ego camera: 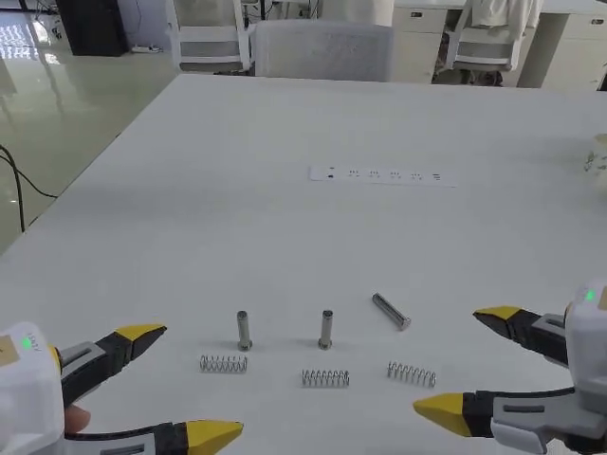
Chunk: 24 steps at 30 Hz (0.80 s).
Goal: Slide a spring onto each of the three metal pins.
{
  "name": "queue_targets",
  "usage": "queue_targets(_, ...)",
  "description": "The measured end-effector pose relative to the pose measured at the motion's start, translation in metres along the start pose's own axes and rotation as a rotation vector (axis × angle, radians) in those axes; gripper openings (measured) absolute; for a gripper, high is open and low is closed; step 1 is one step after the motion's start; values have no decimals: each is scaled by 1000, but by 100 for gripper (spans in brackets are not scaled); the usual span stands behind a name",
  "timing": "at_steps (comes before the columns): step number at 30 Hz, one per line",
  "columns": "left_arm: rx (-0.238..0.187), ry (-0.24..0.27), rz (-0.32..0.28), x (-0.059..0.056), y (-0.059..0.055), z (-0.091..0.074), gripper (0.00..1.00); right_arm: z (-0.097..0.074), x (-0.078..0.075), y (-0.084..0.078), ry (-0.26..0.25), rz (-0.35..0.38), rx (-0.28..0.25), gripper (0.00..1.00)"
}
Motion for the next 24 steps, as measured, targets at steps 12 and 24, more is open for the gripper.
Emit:
queue_targets(12, 4, 1, 1, 0, -1, 0, 79, 1, -2, 1, -1, -2, -1, 79)
queue_targets(24, 6, 2, 2, 1, -1, 0, 79, 2, -3, 1, 2, -6, 2, 79)
Point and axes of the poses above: the centre of the closed fingertips' face, and the gripper's own axes: z roughly forward along the fingers, x roughly to its left, y roughly out of its top, the point moved 1 cm from there along -z, roughly backward along the fingers, and after that the axes turned 15 degrees about -x, right-handed, at the moved point
